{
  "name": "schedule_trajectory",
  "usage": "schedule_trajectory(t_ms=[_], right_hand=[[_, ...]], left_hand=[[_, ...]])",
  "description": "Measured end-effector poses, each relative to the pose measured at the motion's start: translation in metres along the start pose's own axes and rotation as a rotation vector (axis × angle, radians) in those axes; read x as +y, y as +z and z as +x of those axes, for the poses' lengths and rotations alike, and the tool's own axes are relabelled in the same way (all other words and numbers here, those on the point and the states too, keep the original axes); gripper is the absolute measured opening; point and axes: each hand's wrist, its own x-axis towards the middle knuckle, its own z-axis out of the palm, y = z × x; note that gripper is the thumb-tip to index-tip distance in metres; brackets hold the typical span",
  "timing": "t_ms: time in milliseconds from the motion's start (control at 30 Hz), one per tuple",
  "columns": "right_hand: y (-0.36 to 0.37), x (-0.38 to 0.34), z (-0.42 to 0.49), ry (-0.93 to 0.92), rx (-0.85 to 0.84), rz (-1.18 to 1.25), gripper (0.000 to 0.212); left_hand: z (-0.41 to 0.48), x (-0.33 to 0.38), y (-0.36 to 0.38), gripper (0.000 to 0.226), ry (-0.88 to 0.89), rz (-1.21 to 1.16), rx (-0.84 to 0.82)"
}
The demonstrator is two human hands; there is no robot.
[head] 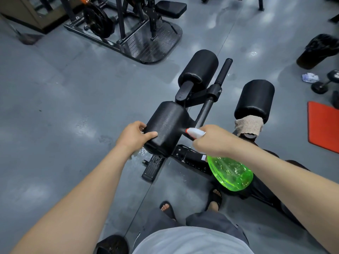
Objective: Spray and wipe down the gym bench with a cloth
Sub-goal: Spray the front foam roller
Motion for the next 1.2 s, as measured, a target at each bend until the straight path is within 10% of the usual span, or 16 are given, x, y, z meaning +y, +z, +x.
schedule_trajectory(t_ms=[200, 300, 667, 1200], right_hand=[[-0.018, 0.01, 0.002, 0.008, 0.223, 0.08, 0.008], [-0.026, 0.026, 0.003, 0.037, 0.231, 0.224, 0.03], [-0.043, 0.122, -0.007, -0.002, 0.393, 0.514, 0.03], [-0.094, 0.365, -0.015, 0.029, 0.561, 0.341, 0.025]], left_hand=[[0.003, 0.006, -0.014, 0.026, -0.051, 0.072, 0.148], [-0.003, 0.025, -0.01, 0.009, -0.018, -0.028, 0.214], [-0.04, 0.138, 0.05, 0.019, 0.15, -0.247, 0.207], [-0.072, 0.281, 0.218, 0.005, -0.041, -0.377, -0.084]])
